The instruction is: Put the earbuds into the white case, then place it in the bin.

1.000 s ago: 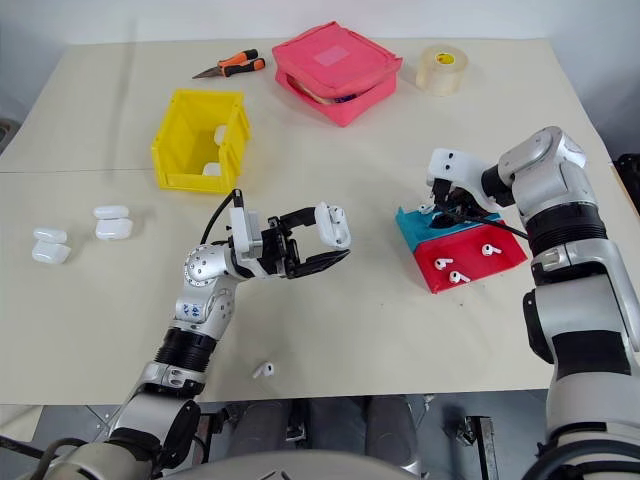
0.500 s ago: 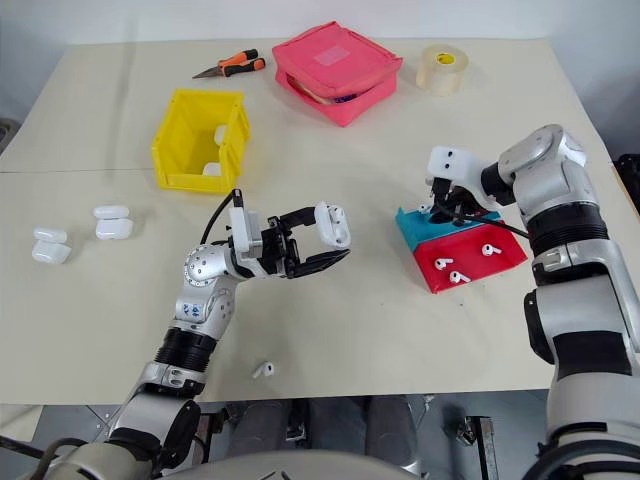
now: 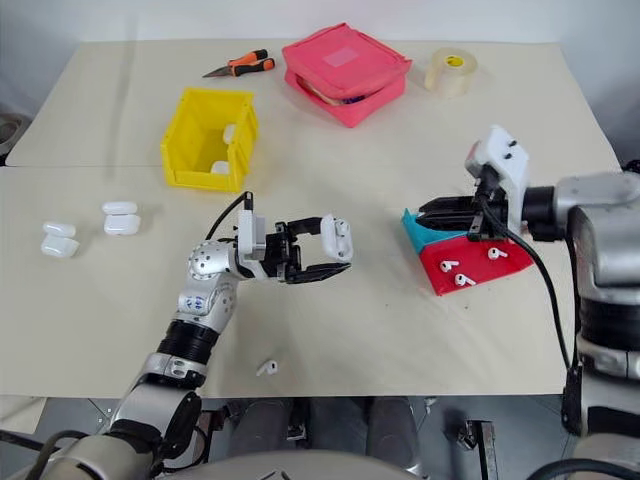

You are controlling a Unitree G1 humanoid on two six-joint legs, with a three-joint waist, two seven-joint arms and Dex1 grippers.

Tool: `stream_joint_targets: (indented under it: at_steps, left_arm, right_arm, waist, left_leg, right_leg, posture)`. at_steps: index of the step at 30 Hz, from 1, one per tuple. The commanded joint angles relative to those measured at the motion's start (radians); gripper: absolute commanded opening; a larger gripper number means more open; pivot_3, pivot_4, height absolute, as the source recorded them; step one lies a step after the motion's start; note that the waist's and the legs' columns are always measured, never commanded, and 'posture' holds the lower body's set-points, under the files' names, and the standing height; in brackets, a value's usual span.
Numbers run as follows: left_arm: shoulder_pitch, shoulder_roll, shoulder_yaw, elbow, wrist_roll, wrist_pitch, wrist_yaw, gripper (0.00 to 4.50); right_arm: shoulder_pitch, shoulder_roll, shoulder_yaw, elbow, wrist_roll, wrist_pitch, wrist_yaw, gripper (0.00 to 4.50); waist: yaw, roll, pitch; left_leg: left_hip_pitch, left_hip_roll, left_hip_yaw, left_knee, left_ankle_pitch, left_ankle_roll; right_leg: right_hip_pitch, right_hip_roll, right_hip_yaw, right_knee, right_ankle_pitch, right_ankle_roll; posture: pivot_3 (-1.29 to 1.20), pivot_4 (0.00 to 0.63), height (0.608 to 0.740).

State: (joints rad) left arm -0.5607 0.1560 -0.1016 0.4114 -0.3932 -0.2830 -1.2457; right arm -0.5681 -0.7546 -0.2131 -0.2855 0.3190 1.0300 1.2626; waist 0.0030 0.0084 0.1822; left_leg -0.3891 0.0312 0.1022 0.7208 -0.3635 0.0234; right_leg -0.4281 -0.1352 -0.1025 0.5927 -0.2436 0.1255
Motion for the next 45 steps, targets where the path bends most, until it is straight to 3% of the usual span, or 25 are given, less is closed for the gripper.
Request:
stream_joint_targets:
  at_steps: [1, 13, 26, 35, 45]
  left_arm:
    - [-0.035, -0.016, -0.008, 0.021, -0.020, -0.007, -0.053, 2.76]
    - [-0.100, -0.054, -0.005, 0.096, -0.020, -0.004, -0.167, 2.76]
    - [-0.133, -0.076, 0.011, 0.108, -0.023, 0.010, -0.182, 2.76]
    - [-0.145, -0.091, 0.021, 0.081, -0.041, 0.039, -0.163, 2.76]
    - [-0.124, -0.095, 0.030, 0.008, -0.066, 0.090, -0.153, 2.76]
  right_arm:
    - [0.039, 0.108, -0.147, -0.232, 0.168, 0.214, -0.136, 0.43]
    - [0.066, 0.442, -0.392, -0.550, 0.450, 0.570, -0.462, 0.43]
    - [0.169, 0.601, -0.431, -0.636, 0.654, 0.582, -0.682, 0.43]
    - [0.283, 0.562, -0.359, -0.601, 0.745, 0.471, -0.782, 0.43]
    - [0.393, 0.397, -0.246, -0.529, 0.723, 0.220, -0.792, 0.43]
  waist:
    - [0.001, 0.000, 0.000]
    - [0.012, 0.000, 0.000]
    - [0.013, 0.000, 0.000]
    - [0.014, 0.000, 0.000]
    - [0.014, 0.000, 0.000]
  left_leg:
    - [0.000, 0.000, -0.001, 0.000, 0.000, 0.000]
    - [-0.001, -0.001, -0.002, 0.000, 0.000, 0.001]
    - [-0.001, -0.002, -0.002, 0.000, -0.001, 0.002]
    - [-0.001, -0.002, -0.003, -0.001, -0.001, 0.002]
    - [-0.001, -0.002, -0.003, -0.001, -0.001, 0.003]
  right_leg:
    - [0.000, 0.000, 0.000, 0.000, 0.000, 0.000]
    - [0.000, 0.000, 0.000, 0.001, 0.000, 0.000]
    - [0.000, 0.001, 0.001, 0.000, 0.000, 0.000]
    - [0.000, 0.001, 0.001, 0.000, 0.000, -0.001]
    - [0.000, 0.001, 0.001, -0.001, 0.000, -0.001]
  posture:
    - [0.00, 0.150, 0.740]
    - [0.00, 0.150, 0.740]
    - [0.00, 0.150, 0.740]
    - [0.00, 0.150, 0.740]
    - [0.00, 0.150, 0.740]
